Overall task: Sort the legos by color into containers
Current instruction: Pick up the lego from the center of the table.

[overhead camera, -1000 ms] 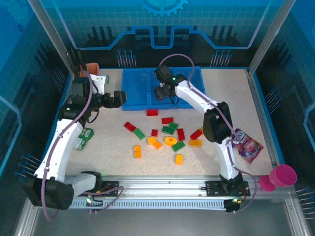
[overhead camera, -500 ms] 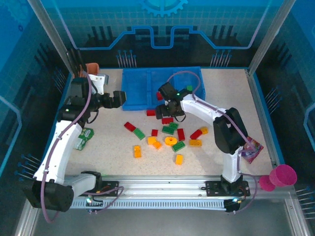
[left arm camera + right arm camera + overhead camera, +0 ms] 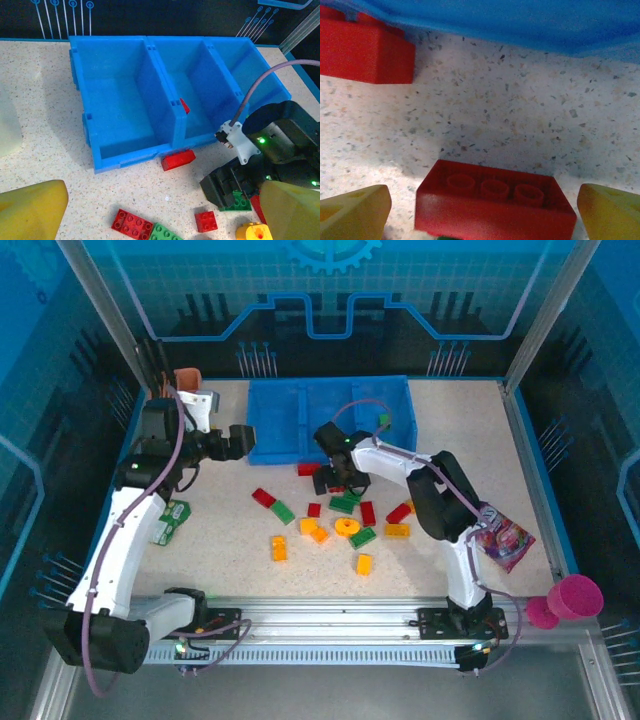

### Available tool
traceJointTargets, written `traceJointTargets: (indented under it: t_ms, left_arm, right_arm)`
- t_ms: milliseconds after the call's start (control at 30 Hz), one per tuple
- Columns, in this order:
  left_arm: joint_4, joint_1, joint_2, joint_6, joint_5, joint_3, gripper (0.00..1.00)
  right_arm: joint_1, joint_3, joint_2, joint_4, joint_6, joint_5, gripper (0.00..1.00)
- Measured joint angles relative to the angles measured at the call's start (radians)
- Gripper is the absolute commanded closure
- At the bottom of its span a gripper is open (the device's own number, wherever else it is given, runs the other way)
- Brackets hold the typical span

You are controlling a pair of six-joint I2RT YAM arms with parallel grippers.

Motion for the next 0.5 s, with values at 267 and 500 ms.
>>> traceJointTargets:
  t_ms: [267, 500]
  left_arm:
    - [0.000, 0.000, 0.000, 0.000, 0.000, 0.000, 0.01]
    - [0.000, 0.000, 0.000, 0.000, 0.000, 0.000, 0.01]
  right_arm:
    - [0.000, 0.002, 0.007, -0.001, -0.003, 0.008, 0.43]
    - [0.000, 0.035, 0.001, -0.051, -0.045, 0.050, 0.50]
